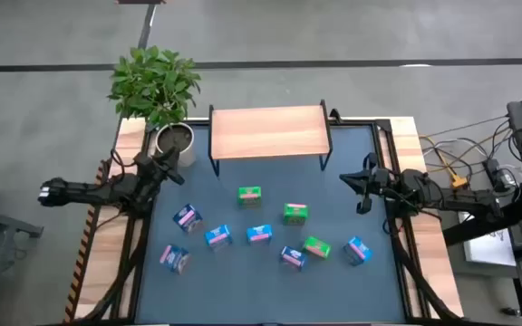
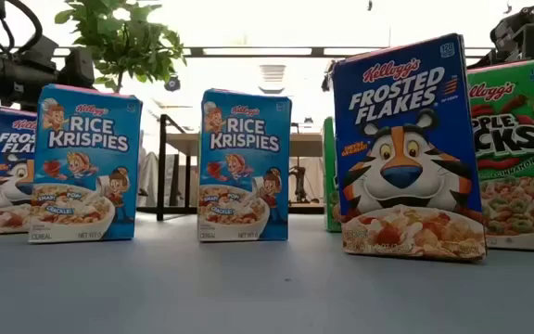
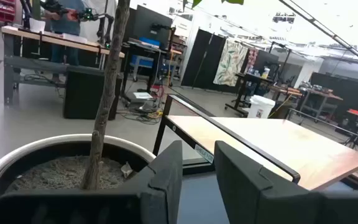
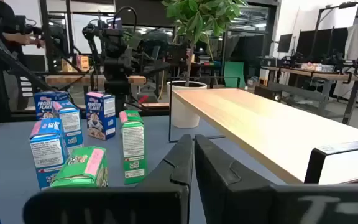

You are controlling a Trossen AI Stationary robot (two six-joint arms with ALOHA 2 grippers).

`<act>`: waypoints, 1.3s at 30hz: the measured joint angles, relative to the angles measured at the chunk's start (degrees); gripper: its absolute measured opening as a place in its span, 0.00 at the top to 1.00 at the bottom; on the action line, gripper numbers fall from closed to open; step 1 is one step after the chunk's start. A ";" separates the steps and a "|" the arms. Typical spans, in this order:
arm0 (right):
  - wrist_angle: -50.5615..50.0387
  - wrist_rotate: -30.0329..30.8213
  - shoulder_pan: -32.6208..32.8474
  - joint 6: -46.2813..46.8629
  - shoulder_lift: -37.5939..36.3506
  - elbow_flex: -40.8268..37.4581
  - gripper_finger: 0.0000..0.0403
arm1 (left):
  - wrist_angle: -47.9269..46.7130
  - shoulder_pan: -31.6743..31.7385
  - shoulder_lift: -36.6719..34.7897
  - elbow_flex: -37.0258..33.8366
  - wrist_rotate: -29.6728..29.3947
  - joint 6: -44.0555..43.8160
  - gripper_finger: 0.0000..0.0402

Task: Stack cereal on shelf

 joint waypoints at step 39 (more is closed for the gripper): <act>1.49 -0.42 0.02 3.52 0.00 0.00 0.98 | -0.25 -0.33 -0.02 0.00 13.27 -2.90 0.81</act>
